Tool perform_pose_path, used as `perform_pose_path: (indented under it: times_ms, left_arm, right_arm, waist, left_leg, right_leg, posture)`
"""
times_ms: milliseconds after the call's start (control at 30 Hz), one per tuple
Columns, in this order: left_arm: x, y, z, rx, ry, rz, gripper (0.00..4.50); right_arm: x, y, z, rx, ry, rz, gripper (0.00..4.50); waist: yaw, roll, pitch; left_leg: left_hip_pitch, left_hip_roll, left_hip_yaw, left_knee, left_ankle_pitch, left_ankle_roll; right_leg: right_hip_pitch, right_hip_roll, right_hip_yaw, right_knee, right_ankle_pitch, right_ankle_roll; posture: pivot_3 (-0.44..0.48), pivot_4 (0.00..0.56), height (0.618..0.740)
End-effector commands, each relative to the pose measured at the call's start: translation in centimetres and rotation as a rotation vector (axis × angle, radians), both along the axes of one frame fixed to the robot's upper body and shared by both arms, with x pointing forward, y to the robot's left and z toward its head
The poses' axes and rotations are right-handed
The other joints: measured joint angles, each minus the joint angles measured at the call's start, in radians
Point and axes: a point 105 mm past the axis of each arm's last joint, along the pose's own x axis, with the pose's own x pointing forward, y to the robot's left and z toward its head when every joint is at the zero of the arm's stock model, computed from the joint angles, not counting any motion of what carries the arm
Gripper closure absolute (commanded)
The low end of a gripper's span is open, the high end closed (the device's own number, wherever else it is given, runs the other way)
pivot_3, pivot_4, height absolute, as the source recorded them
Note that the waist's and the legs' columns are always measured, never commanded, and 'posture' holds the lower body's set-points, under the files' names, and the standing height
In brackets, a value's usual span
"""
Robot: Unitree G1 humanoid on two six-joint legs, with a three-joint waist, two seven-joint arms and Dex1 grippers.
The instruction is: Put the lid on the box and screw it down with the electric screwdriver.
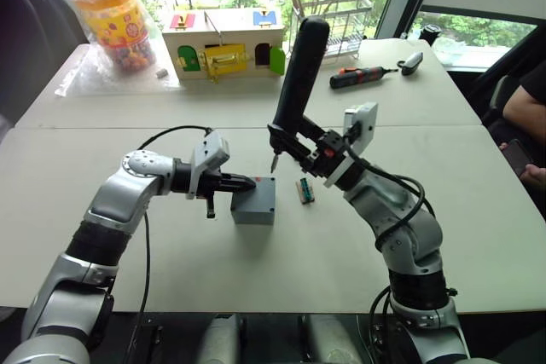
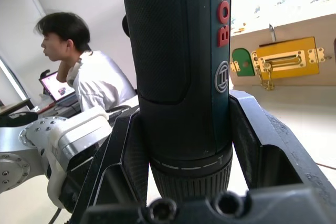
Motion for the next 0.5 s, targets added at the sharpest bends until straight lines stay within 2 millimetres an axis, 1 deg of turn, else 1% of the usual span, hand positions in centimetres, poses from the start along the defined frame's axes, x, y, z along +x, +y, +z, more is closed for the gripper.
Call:
perform_pose_path:
  times_ms: [33, 233, 400, 500]
  left_arm:
    - [-0.1, 0.2, -1.0, 0.034, 0.024, 0.016, 4.50]
    - [-0.1, 0.3, -0.9, 0.034, 0.025, 0.018, 4.50]
    - [-0.1, 0.3, -0.9, 0.034, 0.026, 0.020, 4.50]
    - [-0.1, 0.3, -0.9, 0.033, 0.027, 0.021, 4.50]
  right_arm:
    - [-0.7, 0.3, 1.4, 0.024, -0.071, 0.018, 2.73]
    - [0.0, -0.1, 0.8, 0.011, -0.066, -0.006, 2.73]
    - [0.3, 0.0, 0.2, 0.011, -0.049, -0.010, 2.73]
    - [0.1, 0.3, -0.8, -0.006, -0.022, 0.011, 2.73]
  waist:
    - [-0.001, 0.000, 0.000]
    - [0.000, 0.000, 0.000]
    - [-0.001, 0.000, 0.000]
    - [-0.001, 0.000, 0.000]
  left_leg:
    - [0.000, 0.000, 0.000, 0.000, 0.000, 0.000]
    - [0.000, 0.000, 0.000, 0.000, 0.000, 0.000]
    - [0.000, 0.000, 0.000, 0.000, 0.000, 0.000]
    - [0.000, 0.000, 0.000, 0.000, 0.000, 0.000]
  right_leg:
    - [0.000, 0.000, 0.000, 0.000, 0.000, 0.000]
    - [0.000, 0.000, 0.000, 0.000, 0.000, 0.000]
    - [0.000, 0.000, 0.000, 0.000, 0.000, 0.000]
    - [0.000, 0.000, 0.000, 0.000, 0.000, 0.000]
  posture:
    - [0.000, 0.150, 0.740]
    - [0.000, 0.150, 0.740]
    - [0.000, 0.150, 0.740]
    - [0.000, 0.150, 0.740]
